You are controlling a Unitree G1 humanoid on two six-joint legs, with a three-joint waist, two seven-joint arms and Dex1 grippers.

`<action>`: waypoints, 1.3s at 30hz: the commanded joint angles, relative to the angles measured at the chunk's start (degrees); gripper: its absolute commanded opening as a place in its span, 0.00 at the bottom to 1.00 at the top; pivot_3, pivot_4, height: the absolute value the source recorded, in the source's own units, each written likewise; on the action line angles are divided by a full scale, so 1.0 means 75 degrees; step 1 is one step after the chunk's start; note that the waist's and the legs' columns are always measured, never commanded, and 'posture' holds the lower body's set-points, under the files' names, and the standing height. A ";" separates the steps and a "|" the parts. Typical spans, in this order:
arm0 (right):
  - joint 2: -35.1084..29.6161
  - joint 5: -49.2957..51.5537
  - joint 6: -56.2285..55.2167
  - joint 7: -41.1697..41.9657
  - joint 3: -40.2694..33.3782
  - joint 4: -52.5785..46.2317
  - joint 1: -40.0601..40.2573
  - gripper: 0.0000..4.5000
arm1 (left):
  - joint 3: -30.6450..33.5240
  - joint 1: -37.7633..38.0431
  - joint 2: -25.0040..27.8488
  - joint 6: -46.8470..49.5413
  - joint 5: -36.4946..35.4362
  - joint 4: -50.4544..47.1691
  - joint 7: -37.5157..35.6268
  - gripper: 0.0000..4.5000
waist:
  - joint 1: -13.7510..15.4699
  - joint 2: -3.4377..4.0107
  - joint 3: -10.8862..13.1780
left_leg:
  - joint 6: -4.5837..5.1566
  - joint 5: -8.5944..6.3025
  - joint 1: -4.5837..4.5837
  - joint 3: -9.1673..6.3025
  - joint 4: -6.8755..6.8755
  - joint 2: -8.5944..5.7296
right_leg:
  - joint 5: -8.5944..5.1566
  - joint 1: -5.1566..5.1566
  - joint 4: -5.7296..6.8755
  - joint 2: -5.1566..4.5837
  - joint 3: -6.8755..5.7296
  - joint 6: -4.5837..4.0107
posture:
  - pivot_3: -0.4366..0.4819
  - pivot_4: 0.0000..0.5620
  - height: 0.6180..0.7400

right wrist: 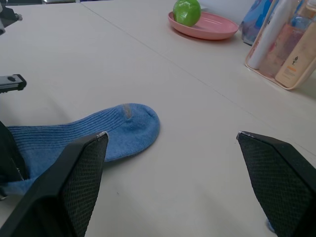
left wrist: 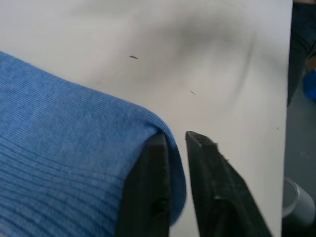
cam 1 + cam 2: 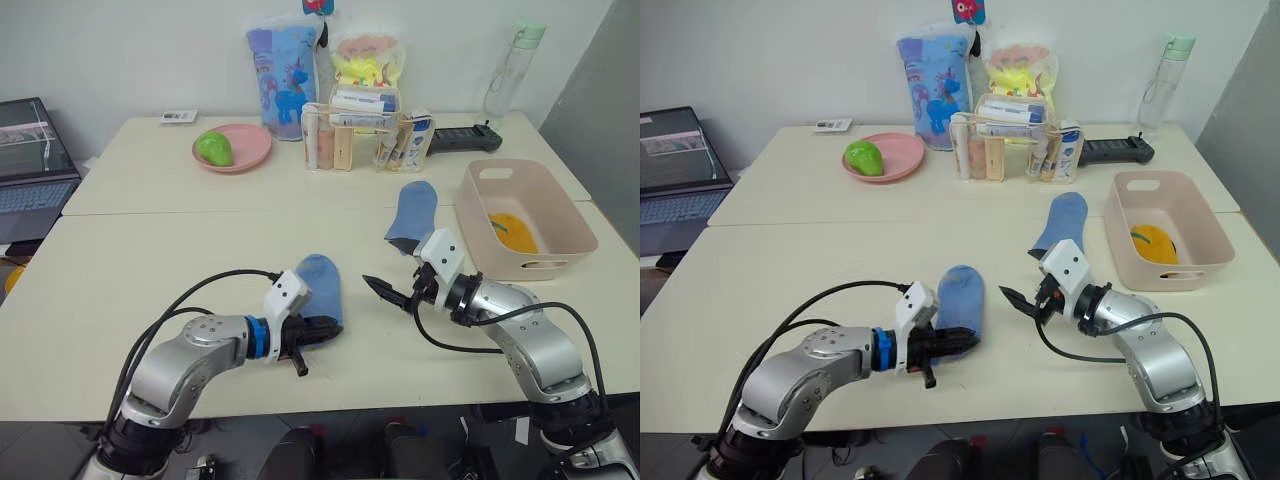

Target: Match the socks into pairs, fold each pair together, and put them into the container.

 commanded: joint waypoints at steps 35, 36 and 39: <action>-0.0910 0.0350 -0.0103 0.3009 0.1287 0.0973 -0.0985 1.00 | 0.0230 -0.3243 -0.0856 -0.4146 0.2169 0.6552 -0.0768 0.24 | -0.0002 -0.0014 0.0008 | -0.0001 0.0000 -0.0027 -0.0010 0.0035 -0.0004 | 0.0000 -0.0007 -0.0001 -0.0003 -0.0013 -0.0001 | 0.48 0.27 1.00; -0.0890 0.0324 -0.0144 0.3001 0.1283 0.1012 -0.1008 1.00 | 0.0254 -0.3257 -0.0839 -0.4189 0.2215 0.6600 -0.0752 0.16 | -0.0002 -0.0015 0.0008 | -0.0001 0.0000 -0.0026 -0.0010 0.0035 -0.0004 | 0.0000 -0.0007 0.0000 -0.0003 -0.0014 -0.0001 | 0.48 0.27 1.00; -0.0845 0.0271 -0.0229 0.2988 0.1255 0.1101 -0.1068 1.00 | 0.0350 -0.3375 -0.0822 -0.4325 0.2381 0.6822 -0.0549 0.00 | -0.0002 -0.0015 0.0008 | -0.0001 0.0000 -0.0026 -0.0011 0.0036 -0.0004 | 0.0000 -0.0008 0.0002 -0.0002 -0.0015 -0.0001 | 0.48 0.27 1.00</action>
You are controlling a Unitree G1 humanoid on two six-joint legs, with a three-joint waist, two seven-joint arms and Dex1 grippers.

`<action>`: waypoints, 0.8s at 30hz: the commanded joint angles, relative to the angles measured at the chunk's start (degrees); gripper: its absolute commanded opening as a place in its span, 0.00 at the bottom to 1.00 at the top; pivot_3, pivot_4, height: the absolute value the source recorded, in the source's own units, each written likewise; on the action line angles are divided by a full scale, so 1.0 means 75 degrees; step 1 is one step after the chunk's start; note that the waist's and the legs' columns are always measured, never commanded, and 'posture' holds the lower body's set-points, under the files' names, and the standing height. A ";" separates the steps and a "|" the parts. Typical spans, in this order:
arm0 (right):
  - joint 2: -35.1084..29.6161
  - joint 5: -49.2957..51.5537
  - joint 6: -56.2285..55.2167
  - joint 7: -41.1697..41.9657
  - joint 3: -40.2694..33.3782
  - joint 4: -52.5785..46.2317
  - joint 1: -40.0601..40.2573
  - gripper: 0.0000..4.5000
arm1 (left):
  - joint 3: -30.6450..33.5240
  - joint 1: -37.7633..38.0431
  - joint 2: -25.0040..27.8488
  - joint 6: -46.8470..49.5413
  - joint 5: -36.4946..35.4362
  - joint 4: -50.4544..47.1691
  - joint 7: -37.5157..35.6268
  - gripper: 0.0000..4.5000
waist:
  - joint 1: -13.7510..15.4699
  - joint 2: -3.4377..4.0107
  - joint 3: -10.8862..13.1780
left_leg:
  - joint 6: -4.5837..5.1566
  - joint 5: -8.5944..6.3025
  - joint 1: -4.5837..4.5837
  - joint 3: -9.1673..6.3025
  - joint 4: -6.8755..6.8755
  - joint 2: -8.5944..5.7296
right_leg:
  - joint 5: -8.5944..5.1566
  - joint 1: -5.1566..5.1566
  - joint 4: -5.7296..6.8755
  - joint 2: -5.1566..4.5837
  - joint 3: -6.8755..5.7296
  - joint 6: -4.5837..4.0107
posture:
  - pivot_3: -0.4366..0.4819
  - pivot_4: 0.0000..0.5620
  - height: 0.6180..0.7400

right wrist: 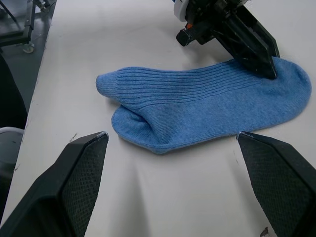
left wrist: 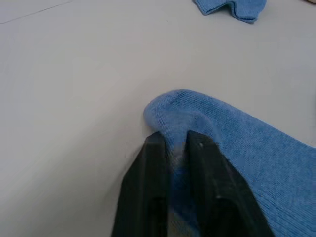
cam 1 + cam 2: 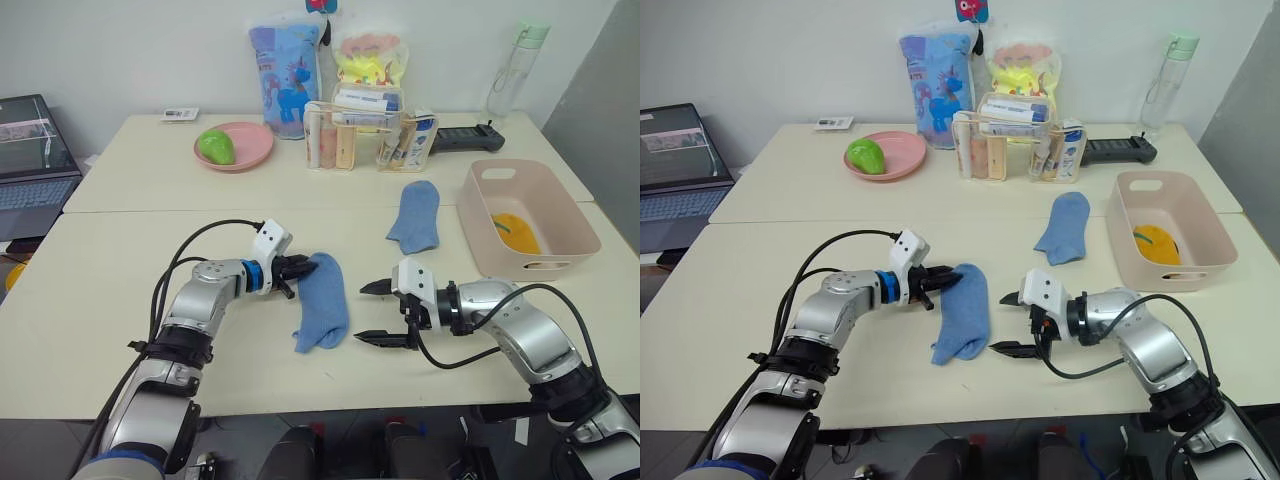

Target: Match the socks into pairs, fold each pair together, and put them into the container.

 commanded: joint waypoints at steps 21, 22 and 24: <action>0.1761 -0.1249 -0.1152 -0.0549 0.0548 0.2556 -0.1492 1.00 | 0.1060 -0.0691 -0.0274 -0.0839 0.0453 0.1143 0.1840 0.00 | -0.0031 -0.0002 0.0001 | -0.0001 -0.0001 -0.0026 -0.0016 0.0041 -0.0006 | 0.0002 -0.0013 0.0011 0.0001 -0.0015 0.0001 | 0.48 0.27 1.00; 0.1910 -0.1105 -0.0885 -0.0684 0.0410 0.2599 -0.1505 1.00 | 0.1093 -0.0661 -0.0262 -0.0805 0.0426 0.1088 0.1833 0.00 | -0.0030 -0.0002 0.0001 | -0.0001 -0.0001 -0.0028 -0.0017 0.0041 -0.0006 | 0.0002 -0.0013 0.0009 0.0001 -0.0016 0.0001 | 0.48 0.27 1.00; 0.2030 -0.1006 -0.0607 -0.0781 0.0285 0.2570 -0.1490 1.00 | 0.1128 -0.0616 -0.0237 -0.0783 0.0411 0.1035 0.1825 0.00 | -0.0033 -0.0001 0.0001 | -0.0001 -0.0001 -0.0032 -0.0017 0.0043 -0.0007 | 0.0003 -0.0015 0.0011 0.0000 -0.0015 0.0001 | 0.48 0.27 1.00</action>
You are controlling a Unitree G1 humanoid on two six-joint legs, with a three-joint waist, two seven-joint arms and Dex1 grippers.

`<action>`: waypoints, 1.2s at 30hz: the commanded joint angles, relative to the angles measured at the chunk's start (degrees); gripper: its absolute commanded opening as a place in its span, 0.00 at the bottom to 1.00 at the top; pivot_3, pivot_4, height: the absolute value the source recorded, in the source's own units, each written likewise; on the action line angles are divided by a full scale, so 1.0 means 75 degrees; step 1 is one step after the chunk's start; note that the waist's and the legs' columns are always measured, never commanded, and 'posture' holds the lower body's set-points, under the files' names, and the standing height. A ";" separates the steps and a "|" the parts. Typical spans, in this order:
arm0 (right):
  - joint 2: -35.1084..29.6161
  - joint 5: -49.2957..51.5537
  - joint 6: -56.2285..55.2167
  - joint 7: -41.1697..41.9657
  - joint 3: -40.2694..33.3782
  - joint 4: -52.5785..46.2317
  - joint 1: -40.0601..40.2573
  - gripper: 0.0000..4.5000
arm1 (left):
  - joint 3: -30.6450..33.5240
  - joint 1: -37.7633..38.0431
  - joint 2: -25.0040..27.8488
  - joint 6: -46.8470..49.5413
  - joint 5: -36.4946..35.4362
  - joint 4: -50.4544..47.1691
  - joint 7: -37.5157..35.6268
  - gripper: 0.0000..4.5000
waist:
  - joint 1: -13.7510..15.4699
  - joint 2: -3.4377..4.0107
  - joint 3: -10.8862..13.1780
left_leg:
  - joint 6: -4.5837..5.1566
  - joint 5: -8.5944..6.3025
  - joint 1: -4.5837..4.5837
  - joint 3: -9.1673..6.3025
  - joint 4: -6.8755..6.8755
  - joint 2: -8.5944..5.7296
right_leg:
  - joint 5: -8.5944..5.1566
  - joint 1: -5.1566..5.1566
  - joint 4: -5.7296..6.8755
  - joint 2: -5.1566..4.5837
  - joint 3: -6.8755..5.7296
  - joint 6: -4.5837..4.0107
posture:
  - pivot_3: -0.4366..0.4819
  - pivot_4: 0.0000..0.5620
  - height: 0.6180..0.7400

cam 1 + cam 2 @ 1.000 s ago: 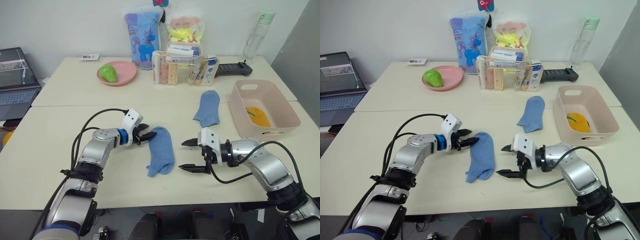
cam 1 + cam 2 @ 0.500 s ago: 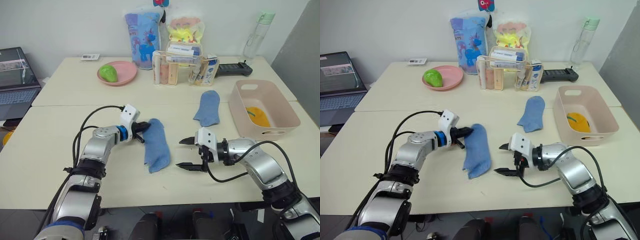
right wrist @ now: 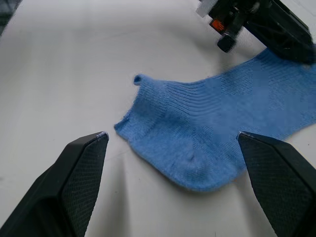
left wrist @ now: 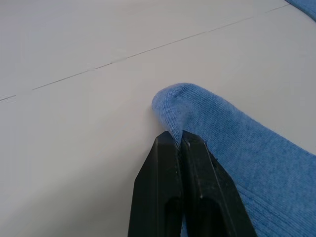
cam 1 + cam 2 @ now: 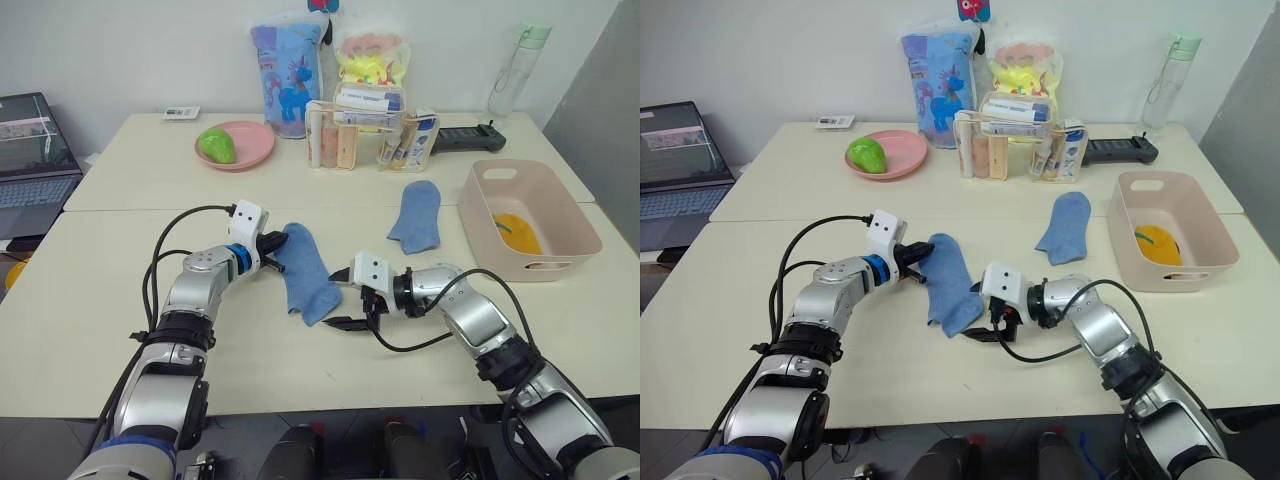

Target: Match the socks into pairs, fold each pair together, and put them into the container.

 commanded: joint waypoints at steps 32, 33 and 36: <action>-0.0303 0.0607 0.2273 -0.0049 -0.0647 -0.0774 -0.0066 0.01 | 0.0334 0.0936 0.0148 0.0506 -0.0318 -0.2072 -0.0007 0.00 | -0.0065 0.0001 0.0000 | 0.0000 0.0000 -0.0006 0.0001 -0.0002 0.0001 | 0.0000 -0.0012 0.0006 0.0000 0.0003 0.0000 | 0.48 0.27 1.00; -0.0374 0.0615 0.2292 -0.0030 -0.0678 -0.0776 -0.0085 0.01 | 0.0380 0.1134 0.0123 0.0660 -0.0393 -0.2440 0.0053 0.00 | -0.0066 0.0000 0.0000 | 0.0000 0.0000 -0.0007 0.0001 -0.0002 0.0001 | 0.0000 -0.0012 0.0005 0.0000 0.0004 0.0000 | 0.48 0.27 1.00; -0.0808 0.0469 0.2126 0.0092 -0.0718 -0.0686 -0.0216 0.01 | 0.0546 0.1968 -0.0025 0.1197 -0.0633 -0.3848 0.0407 0.00 | -0.0074 0.0001 -0.0001 | 0.0000 0.0000 -0.0009 -0.0002 -0.0001 0.0000 | 0.0000 -0.0010 0.0003 -0.0001 0.0002 0.0000 | 0.48 0.27 1.00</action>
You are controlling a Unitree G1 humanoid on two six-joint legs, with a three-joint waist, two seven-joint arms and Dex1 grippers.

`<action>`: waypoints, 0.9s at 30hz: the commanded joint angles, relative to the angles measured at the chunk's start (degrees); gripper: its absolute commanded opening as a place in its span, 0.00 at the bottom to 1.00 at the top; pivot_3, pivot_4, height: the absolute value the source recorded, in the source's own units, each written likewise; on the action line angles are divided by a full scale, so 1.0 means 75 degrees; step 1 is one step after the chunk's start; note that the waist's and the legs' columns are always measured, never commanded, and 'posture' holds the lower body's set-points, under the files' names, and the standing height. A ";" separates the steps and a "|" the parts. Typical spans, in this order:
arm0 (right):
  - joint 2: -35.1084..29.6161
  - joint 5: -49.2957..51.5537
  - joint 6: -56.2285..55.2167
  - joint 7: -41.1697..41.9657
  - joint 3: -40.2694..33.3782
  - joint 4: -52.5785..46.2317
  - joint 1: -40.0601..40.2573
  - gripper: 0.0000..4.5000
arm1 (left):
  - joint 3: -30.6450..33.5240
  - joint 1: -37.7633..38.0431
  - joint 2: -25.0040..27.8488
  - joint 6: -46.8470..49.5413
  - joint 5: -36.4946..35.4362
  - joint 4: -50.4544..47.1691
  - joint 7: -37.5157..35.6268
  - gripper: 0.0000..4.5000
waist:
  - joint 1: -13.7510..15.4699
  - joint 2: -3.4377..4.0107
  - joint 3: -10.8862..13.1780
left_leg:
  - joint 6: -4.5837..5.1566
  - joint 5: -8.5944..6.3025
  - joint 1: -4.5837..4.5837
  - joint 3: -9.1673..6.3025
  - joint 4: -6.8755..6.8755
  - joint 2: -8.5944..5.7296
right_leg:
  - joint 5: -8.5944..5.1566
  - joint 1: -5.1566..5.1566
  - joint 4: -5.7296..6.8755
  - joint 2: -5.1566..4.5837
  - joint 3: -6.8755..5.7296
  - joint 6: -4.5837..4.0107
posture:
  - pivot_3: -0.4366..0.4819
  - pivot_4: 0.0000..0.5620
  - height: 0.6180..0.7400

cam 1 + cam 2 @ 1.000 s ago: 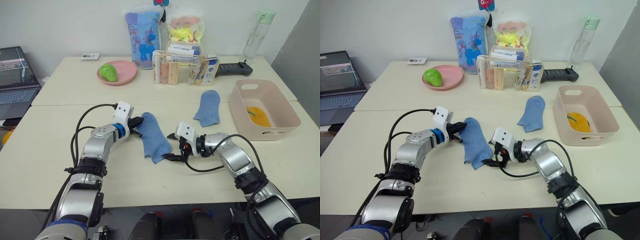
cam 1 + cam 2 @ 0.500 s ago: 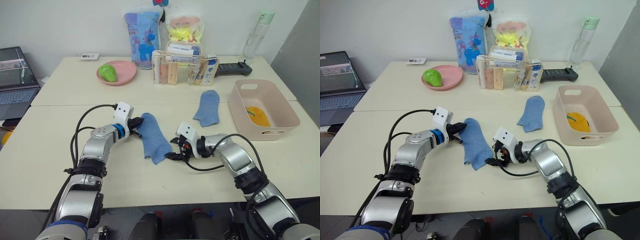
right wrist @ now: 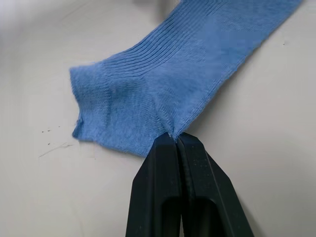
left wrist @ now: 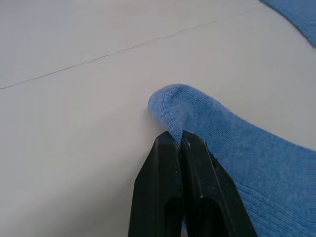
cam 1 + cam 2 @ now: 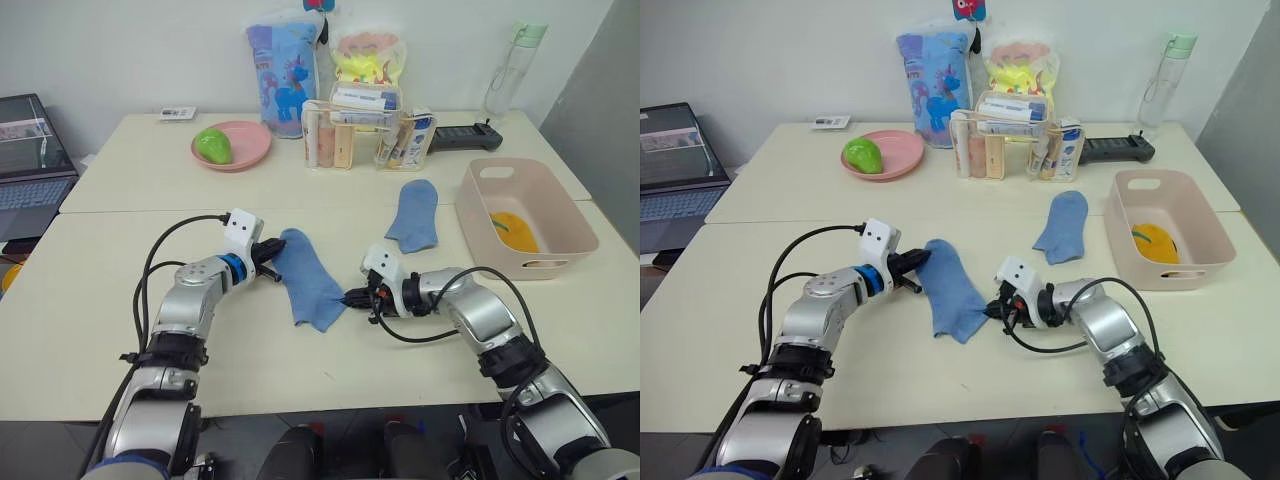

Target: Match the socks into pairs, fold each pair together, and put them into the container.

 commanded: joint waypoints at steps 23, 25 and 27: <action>-0.1972 0.0108 -0.1412 0.1287 -0.0876 -0.1057 -0.0027 0.53 | 0.1534 0.2834 -0.0505 0.1243 -0.1349 -0.4127 0.1493 0.73 | 0.0123 0.0003 0.0001 | 0.0002 -0.0003 0.0006 0.0007 -0.0003 0.0007 | 0.0000 0.0016 -0.0013 0.0000 0.0000 0.0000 | 0.48 0.27 1.00; -0.2006 0.0058 -0.1453 0.1210 -0.0809 -0.1377 0.0261 0.53 | 0.1620 0.2652 -0.0114 0.1258 -0.1565 -0.3748 0.0991 0.87 | 0.0121 0.0003 0.0001 | 0.0002 -0.0003 0.0007 0.0002 -0.0003 0.0007 | 0.0000 0.0020 -0.0012 0.0000 -0.0004 -0.0001 | 0.48 0.27 1.00; -0.1880 -0.0020 -0.1442 0.1003 -0.0738 -0.1520 0.0477 0.53 | 0.1452 0.2285 0.0284 0.1228 -0.1534 -0.3192 0.0525 1.00 | 0.0121 0.0003 0.0000 | 0.0002 -0.0003 0.0010 0.0006 -0.0002 0.0005 | 0.0000 0.0021 -0.0011 -0.0001 -0.0001 -0.0001 | 0.48 0.27 1.00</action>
